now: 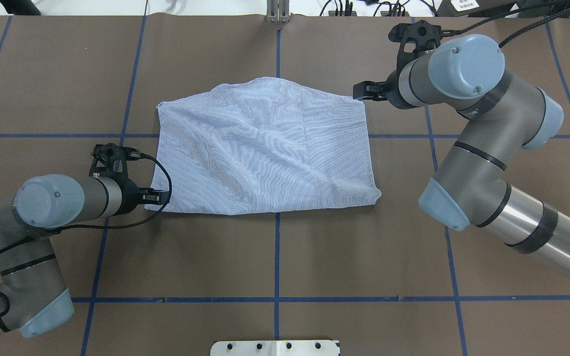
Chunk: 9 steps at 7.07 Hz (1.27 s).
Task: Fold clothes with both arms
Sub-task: 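Grasp the folded shirt's near corner with the left gripper while the right waits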
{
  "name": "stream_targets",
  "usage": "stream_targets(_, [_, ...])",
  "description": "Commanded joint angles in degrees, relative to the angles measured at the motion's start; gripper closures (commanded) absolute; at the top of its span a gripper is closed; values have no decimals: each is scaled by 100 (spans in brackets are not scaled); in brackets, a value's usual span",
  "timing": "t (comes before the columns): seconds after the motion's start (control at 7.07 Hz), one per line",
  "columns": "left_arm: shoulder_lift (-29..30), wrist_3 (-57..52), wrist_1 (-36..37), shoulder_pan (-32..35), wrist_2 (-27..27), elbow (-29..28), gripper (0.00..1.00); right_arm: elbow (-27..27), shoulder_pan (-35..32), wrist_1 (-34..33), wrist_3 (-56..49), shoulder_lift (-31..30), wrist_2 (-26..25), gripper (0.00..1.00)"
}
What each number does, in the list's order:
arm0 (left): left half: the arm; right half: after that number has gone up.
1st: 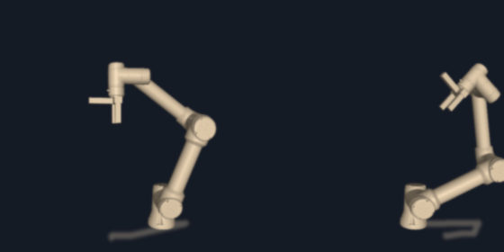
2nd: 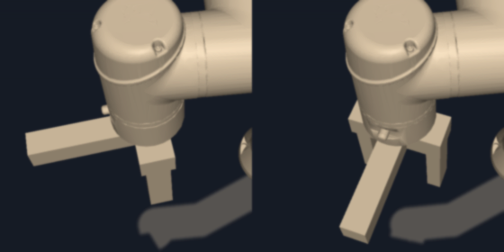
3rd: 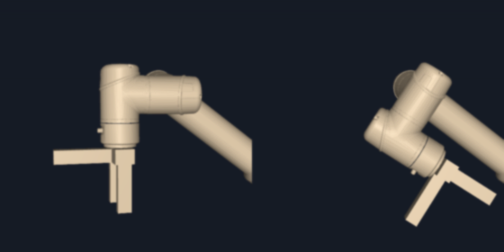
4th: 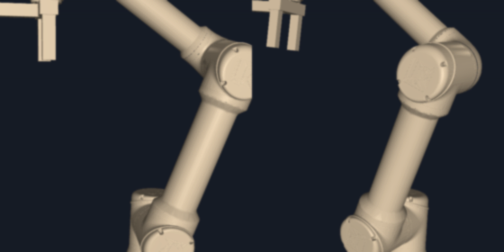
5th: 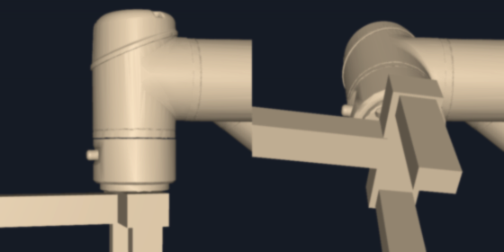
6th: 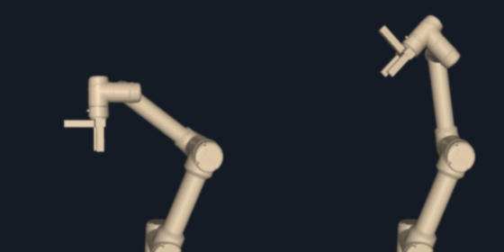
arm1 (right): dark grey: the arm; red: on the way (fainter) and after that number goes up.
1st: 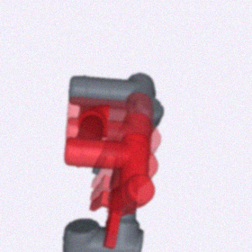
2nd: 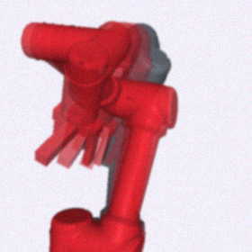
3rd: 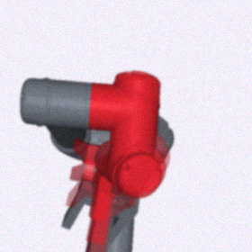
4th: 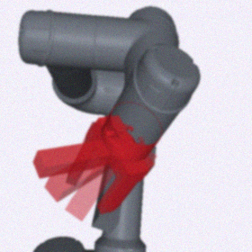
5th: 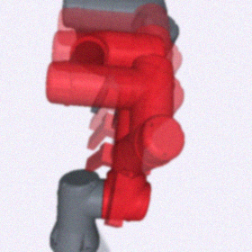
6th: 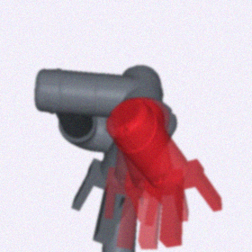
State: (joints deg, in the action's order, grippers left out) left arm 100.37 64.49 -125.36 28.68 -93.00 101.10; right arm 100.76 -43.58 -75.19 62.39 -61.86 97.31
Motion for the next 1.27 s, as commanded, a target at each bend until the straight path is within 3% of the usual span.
stream_targets(0.0, [1,19,-6,-204,-25,32,59,-30,16,4,1,8,-19,0])
stream_targets(0.14, [1,28,-6,-257,-25,76,73,-31,34,-5,1,-1,-19,0])
stream_targets(0.28, [1,37,-6,-275,-34,120,100,-31,60,4,1,-1,-80,0])
stream_targets(0.71, [-236,-425,90,-75,-16,524,100,-39,166,65,36,-1,-116,0])
stream_targets(0.99, [-63,-1461,108,1108,-34,-17,100,-31,253,83,45,16,-221,0])
stream_targets(1.13, [470,-1901,108,1627,-34,-664,100,4,289,83,45,77,-230,0])
